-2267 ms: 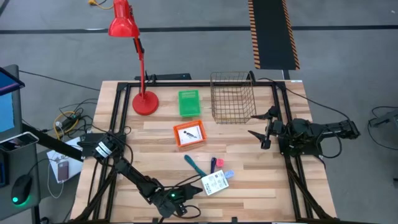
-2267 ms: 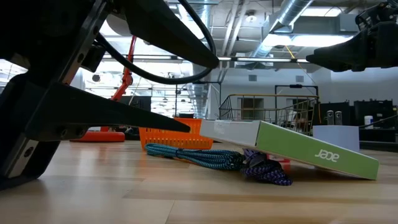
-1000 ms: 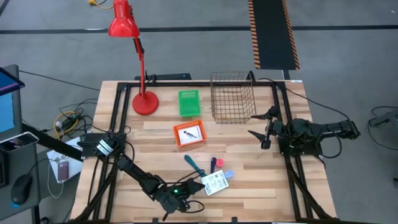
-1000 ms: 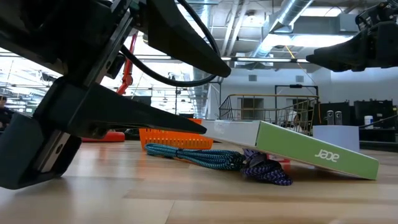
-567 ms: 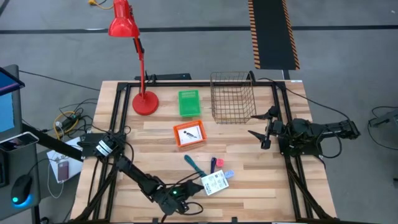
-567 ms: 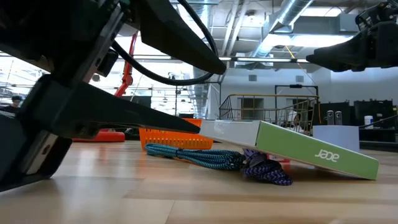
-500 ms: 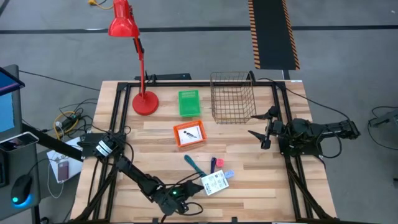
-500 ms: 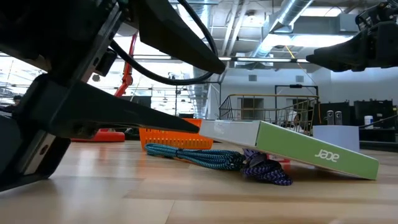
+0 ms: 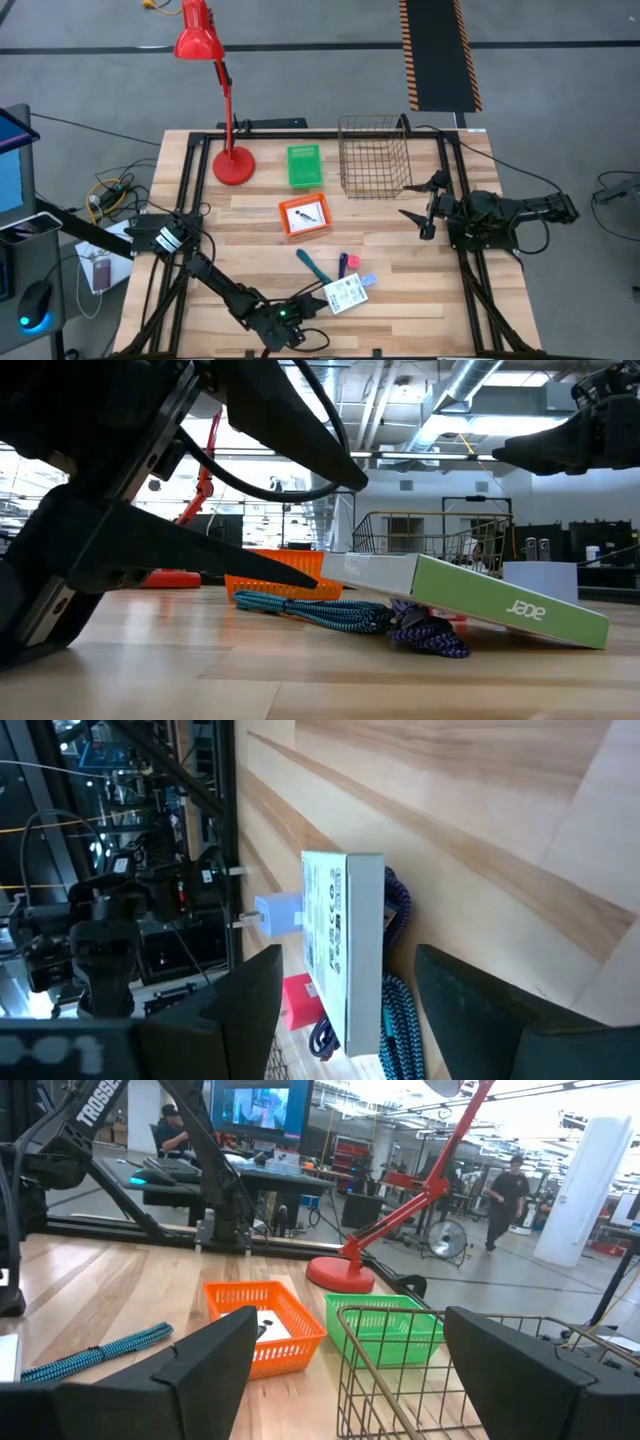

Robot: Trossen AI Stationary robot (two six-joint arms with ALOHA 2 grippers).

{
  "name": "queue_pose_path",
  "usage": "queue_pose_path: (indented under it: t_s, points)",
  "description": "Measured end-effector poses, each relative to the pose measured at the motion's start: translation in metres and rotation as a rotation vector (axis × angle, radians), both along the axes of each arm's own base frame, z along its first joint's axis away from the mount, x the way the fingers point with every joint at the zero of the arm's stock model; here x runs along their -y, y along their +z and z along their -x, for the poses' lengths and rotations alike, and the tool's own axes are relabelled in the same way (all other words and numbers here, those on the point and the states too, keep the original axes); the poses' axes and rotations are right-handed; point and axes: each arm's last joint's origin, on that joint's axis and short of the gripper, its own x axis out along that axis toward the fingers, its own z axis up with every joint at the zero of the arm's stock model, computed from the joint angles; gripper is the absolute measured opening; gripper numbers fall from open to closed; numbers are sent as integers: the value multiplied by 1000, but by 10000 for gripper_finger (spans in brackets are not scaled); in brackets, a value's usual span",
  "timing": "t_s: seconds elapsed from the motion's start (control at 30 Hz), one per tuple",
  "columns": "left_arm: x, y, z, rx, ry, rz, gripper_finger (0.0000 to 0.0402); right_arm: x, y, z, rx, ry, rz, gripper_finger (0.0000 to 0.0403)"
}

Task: Pick and place items into bin
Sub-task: Put the white box into the orange bin

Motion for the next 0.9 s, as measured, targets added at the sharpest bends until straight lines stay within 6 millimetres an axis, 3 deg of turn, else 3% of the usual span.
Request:
queue_pose_path:
  t_s: [0.9]
  points:
    - [-15, -2, -10, -43, 15, -9, 217, 0, 0, 0, 0, 0, 0, 317]
